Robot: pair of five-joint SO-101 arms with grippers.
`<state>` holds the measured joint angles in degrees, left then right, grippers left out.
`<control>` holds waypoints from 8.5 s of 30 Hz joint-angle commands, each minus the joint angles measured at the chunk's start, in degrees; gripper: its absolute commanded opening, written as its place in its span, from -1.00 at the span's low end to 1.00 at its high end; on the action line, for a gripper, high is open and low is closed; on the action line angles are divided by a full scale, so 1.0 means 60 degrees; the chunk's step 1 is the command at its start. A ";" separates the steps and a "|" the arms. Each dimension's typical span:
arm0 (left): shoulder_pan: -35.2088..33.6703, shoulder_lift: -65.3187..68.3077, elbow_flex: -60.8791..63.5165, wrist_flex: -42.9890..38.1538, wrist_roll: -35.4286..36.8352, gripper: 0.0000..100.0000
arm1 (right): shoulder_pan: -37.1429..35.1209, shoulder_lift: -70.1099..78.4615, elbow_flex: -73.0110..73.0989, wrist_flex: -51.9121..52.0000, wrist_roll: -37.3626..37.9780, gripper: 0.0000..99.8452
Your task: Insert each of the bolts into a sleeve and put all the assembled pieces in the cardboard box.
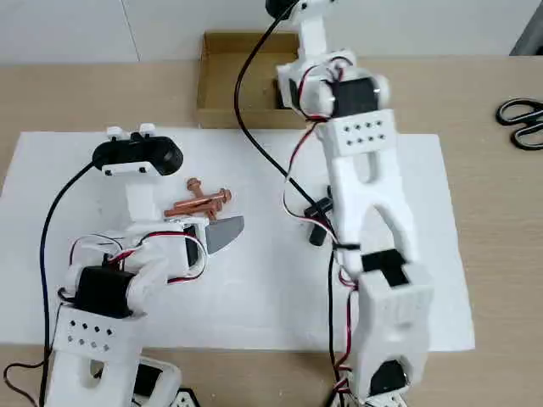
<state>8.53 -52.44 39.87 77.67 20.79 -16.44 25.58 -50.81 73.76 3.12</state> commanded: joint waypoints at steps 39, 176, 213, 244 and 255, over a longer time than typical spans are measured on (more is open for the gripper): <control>-0.0015 -0.0161 -0.0418 0.0938 -0.0103 -0.31 | -0.0110 -0.5678 1.3582 -0.3685 -0.5436 -0.55; -0.0073 1.6484 -1.2813 0.2505 -1.0037 -0.81 | 0.0901 -0.9868 1.3773 -0.1077 0.1465 -0.99; 0.0410 0.8923 -1.2168 0.3795 -0.7209 -0.99 | 0.1355 -1.0073 1.2982 -0.0857 0.1465 -0.99; 0.2974 0.5993 -1.0601 0.3429 -0.5685 -0.99 | 0.1355 -1.8659 1.8784 -0.1868 0.1436 -0.99; 0.2520 0.5978 -0.9824 0.2989 -0.2872 -0.99 | 0.1370 -2.1458 2.1744 -0.3509 0.1480 -0.99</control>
<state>25.23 -14.37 -19.30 99.21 0.48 -8.62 -102.77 76.75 55.74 11.65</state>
